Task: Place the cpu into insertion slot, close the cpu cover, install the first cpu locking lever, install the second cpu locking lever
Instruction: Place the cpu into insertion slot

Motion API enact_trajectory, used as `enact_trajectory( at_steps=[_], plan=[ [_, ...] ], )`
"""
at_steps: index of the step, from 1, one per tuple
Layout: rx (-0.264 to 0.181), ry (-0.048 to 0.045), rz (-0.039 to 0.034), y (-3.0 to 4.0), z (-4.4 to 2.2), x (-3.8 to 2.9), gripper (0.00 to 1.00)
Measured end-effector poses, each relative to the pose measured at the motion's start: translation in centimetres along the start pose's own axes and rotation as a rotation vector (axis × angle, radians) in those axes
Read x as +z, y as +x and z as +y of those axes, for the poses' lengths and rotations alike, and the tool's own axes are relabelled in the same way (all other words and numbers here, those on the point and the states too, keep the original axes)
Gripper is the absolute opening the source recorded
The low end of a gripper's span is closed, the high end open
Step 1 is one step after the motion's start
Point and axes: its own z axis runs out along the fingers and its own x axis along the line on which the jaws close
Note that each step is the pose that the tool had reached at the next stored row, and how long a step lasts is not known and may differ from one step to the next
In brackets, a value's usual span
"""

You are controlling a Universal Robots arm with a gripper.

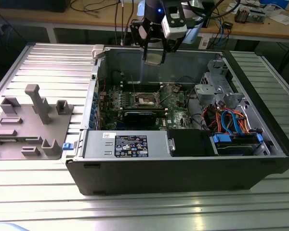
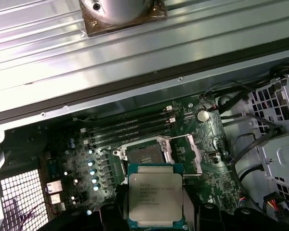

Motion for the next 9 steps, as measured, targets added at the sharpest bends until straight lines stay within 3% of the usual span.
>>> enact_trajectory(
  at_steps=[9],
  plan=[
    [0.156, -0.0032, -0.0134, 0.0, -0.01, 0.1, 0.54]
  ],
)
